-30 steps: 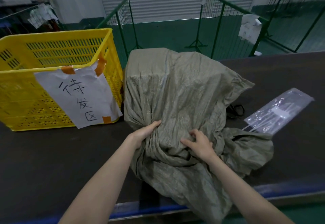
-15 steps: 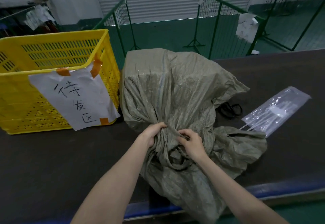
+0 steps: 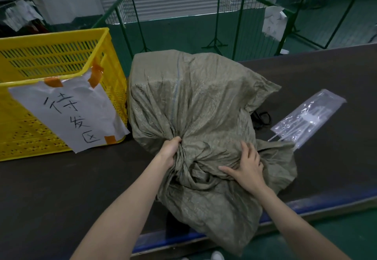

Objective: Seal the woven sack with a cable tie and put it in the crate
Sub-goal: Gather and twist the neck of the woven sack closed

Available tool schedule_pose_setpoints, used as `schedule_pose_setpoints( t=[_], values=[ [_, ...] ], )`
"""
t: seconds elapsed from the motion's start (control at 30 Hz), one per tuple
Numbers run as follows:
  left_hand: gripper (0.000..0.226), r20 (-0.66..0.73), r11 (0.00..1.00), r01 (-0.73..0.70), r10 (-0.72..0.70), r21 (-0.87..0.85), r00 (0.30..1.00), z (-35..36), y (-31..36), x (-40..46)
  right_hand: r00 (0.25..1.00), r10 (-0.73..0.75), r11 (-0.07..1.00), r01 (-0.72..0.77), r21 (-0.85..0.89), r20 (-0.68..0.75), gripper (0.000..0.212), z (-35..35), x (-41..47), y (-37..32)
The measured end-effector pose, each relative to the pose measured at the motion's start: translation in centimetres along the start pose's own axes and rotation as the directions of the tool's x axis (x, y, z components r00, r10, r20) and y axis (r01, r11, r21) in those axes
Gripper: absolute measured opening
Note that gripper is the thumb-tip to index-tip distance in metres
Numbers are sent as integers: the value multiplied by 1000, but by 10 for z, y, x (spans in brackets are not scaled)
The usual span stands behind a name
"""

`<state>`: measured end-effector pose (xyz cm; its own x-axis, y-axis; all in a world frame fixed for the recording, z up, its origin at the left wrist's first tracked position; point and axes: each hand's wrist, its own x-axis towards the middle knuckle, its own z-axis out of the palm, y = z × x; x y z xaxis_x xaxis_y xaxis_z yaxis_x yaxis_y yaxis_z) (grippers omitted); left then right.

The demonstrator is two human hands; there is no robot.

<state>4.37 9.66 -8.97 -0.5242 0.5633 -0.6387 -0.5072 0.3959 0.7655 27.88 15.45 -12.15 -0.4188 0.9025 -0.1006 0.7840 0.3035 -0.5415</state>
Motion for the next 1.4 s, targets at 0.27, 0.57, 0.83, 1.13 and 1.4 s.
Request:
schedule_pose_setpoints(
  t=[0.27,0.57,0.83,1.13,1.4],
  values=[
    [48,-12,989,-32,30,-143,999,-2,-10,7,995,23,938,13,346,-98,126,14,-22,28],
    [41,-13,989,-53,51,-137,999,-2,-15,13,1000,-8,995,7,-98,-11,72,18,-35,43],
    [54,-39,996,-63,61,-67,997,-11,-18,20,976,57,990,-28,-135,212,16,6,-66,7],
    [55,-16,992,-57,55,-115,998,-16,-19,13,753,67,966,-213,147,654,22,-39,-75,-8],
    [48,51,994,1,5,-112,999,-20,-16,6,837,306,901,-409,148,454,54,-45,8,-12]
  ],
)
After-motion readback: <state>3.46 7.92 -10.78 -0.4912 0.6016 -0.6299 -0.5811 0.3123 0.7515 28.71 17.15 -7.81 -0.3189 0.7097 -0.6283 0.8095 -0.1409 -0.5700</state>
